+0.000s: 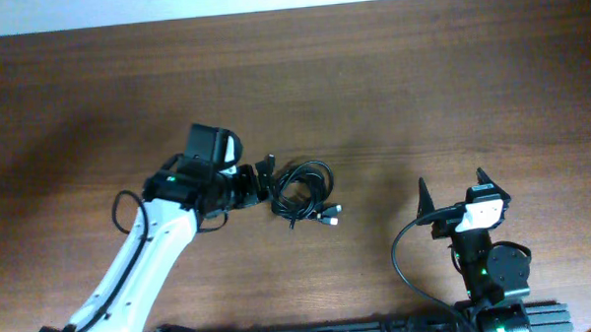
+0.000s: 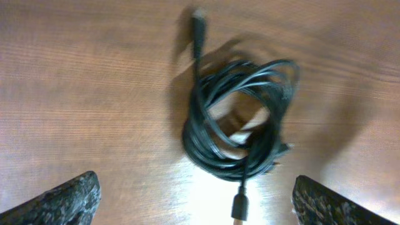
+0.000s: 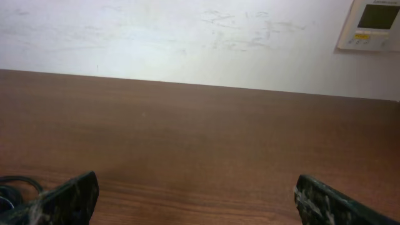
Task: Untangle cables
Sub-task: 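Reach the left gripper down onto the black cable coil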
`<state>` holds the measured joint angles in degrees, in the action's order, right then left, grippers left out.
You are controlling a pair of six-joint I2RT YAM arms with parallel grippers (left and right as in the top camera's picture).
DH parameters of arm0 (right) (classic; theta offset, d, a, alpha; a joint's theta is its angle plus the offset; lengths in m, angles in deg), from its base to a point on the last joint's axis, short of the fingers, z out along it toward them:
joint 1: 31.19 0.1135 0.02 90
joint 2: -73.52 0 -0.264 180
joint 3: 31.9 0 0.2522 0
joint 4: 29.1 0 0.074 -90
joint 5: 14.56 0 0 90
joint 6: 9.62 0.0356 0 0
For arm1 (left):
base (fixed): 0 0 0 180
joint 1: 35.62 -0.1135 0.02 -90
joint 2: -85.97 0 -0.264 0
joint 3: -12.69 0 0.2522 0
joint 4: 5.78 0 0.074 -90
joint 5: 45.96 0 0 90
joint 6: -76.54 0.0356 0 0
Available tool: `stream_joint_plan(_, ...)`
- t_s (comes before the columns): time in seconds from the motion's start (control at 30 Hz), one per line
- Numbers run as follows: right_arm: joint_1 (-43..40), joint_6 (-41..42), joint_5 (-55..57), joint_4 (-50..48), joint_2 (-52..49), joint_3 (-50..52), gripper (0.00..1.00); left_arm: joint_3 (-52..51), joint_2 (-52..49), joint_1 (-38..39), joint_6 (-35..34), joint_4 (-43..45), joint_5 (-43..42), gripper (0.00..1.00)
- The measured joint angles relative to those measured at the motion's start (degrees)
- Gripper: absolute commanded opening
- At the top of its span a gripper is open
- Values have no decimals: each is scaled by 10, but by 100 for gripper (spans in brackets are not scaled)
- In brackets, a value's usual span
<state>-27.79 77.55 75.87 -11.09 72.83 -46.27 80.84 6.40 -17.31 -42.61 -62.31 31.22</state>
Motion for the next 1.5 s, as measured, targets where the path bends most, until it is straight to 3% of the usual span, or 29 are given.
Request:
stream_joint_plan(0.2, 0, 0, 0, 0, 0, 0, 99, 0, -48, 56, -85, -3, 84, 99)
stream_joint_plan(0.43, 0, 0, 0, 0, 0, 0, 99, 0, -129, 80, -147, 26, 122, 99)
stream_joint_plan(1.17, 0, 0, 0, 0, 0, 0, 99, 1, -178, 120, -160, 77, 137, 99)
stream_joint_plan(1.4, 0, 0, 0, 0, 0, 0, 99, 1, -196, 138, -168, 84, 137, 75)
stream_joint_plan(1.5, 0, 0, 0, 0, 0, 0, 98, 1, -198, 155, -170, 97, 139, 54)
